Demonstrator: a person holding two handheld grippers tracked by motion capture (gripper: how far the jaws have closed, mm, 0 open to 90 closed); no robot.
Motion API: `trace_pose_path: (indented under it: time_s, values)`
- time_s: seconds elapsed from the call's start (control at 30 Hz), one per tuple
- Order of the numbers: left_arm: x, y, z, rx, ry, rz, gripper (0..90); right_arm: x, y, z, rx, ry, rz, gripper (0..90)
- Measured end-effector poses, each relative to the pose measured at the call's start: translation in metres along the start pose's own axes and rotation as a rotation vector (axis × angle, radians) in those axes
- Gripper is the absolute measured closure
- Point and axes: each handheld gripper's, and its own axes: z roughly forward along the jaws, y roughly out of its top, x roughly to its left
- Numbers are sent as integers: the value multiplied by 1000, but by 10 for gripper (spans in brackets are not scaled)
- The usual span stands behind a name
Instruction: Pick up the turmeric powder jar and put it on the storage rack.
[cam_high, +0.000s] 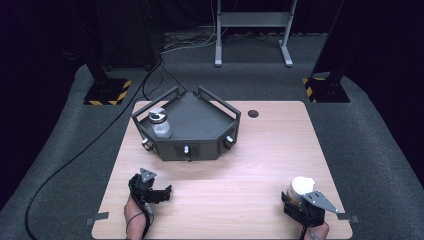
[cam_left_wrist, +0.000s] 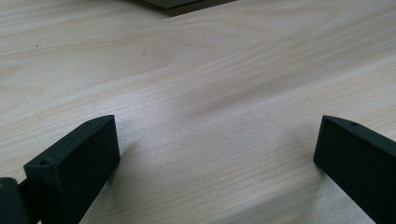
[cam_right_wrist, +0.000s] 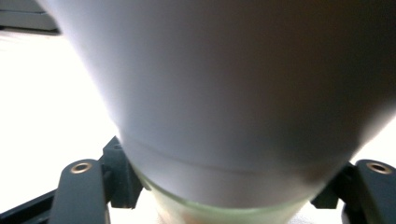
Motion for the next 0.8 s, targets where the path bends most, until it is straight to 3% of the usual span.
trace_pose_path:
  time_s: [0.4,0.8]
  values:
    - [0,0,0,0,1,1,2,1,-1,0,-8,-7,0,299]
    - [-1,0,0,0,3,-1,3,-2,9,-8,-19,-1,4,299]
